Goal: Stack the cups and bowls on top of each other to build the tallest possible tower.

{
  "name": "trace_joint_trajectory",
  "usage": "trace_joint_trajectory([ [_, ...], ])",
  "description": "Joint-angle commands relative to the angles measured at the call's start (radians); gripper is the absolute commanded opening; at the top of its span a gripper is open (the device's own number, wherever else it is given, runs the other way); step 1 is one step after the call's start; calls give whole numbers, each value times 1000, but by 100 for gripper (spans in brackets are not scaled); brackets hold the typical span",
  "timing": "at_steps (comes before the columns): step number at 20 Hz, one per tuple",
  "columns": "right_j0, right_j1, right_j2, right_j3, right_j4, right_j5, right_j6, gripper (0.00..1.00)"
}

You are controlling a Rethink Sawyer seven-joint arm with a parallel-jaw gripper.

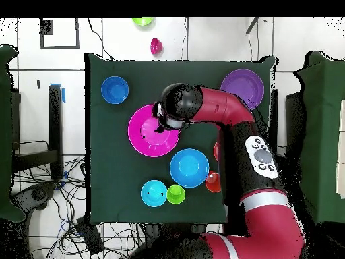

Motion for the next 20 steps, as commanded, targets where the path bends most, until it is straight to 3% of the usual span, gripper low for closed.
trace_joint_trajectory([
  [1, 62, 65, 10, 6, -168, -175, -63, 100],
  [7, 22, 35, 62, 13, -125, -55, -109, 100],
  [10, -7, 66, 88, -15, -124, -21, -169, 100],
  [20, -82, 105, 161, -3, -82, 19, -191, 100],
])
